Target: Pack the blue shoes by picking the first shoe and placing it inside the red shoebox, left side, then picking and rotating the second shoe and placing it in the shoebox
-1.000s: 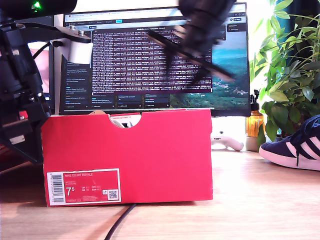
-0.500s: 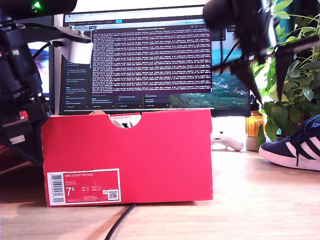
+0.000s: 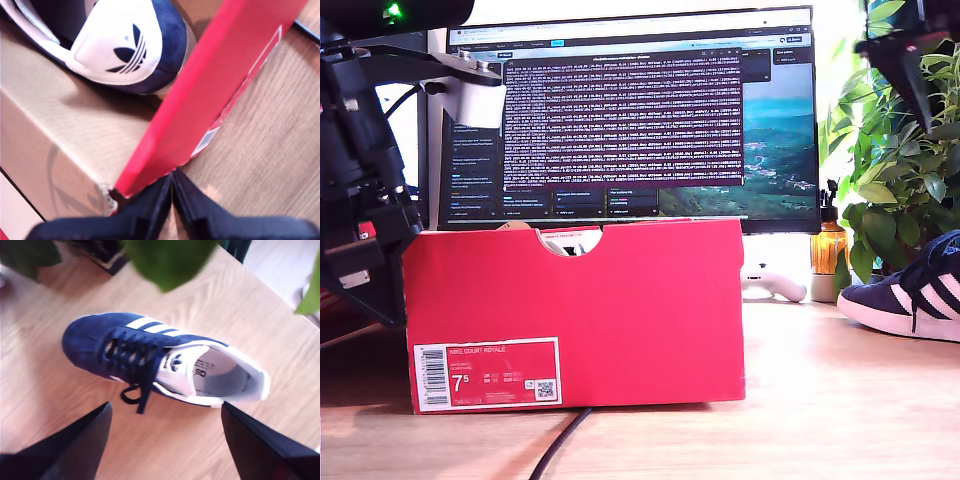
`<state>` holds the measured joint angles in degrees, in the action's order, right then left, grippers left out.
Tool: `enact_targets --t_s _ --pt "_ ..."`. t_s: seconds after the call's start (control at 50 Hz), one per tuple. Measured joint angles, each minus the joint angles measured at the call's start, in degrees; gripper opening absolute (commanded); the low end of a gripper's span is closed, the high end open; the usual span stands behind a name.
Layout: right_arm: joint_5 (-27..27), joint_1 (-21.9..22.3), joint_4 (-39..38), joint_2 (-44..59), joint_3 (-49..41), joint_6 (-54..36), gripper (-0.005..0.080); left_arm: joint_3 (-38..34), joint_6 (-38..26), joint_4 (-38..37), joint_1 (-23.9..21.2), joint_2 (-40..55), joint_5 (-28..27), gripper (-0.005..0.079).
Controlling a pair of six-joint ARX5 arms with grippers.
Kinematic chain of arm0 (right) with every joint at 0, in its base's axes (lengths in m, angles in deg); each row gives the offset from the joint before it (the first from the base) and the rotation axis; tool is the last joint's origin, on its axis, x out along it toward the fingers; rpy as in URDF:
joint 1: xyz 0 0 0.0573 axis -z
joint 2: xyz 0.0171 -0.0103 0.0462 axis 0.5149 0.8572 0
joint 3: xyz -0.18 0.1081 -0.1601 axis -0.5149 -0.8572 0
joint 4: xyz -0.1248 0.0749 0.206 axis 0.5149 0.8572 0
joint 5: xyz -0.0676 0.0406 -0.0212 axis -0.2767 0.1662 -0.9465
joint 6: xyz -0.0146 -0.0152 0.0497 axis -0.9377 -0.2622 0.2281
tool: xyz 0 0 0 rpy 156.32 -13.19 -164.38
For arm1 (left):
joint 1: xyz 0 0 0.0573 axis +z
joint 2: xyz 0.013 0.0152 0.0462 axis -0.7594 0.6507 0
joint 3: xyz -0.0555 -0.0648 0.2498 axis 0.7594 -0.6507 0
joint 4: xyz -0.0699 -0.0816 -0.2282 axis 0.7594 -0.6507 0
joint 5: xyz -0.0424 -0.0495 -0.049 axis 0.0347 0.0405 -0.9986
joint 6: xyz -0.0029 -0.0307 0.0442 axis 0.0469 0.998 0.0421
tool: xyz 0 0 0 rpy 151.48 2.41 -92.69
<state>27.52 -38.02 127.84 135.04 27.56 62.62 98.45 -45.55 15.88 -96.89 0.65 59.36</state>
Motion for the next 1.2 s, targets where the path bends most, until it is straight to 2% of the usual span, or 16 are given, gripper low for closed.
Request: enact_targets --t_s 0.22,0.38,0.6,0.94,1.1,1.2 --pt "3.43 5.53 0.04 0.04 -11.26 3.23 0.0643 0.0 0.0 0.02 0.0 0.0 -0.02 -0.0016" --pt "2.34 8.59 0.2 0.13 -16.46 4.72 0.0643 0.0 -0.02 0.0 0.0 0.0 0.0 -0.0016" --pt "1.88 10.99 -1.9 0.13 -18.25 5.84 0.0643 0.0 -0.02 0.0 0.0 0.0 0.0 -0.0016" --pt "2.58 13.07 -8.7 0.13 -26.95 6.19 0.0639 0.0 -0.02 0.02 0.0 0.0 0.0 -0.0016" --pt "2.71 13.7 -13.07 0.13 -29.79 7.15 0.0555 0.0 -0.02 0.0 0.0 0.0 0.0 -0.0016" --pt "4.52 13.9 -16.7 0.13 -32.35 7.45 0.0383 0.0 -0.02 0.02 0.0 0.0 0.0 -0.0016"
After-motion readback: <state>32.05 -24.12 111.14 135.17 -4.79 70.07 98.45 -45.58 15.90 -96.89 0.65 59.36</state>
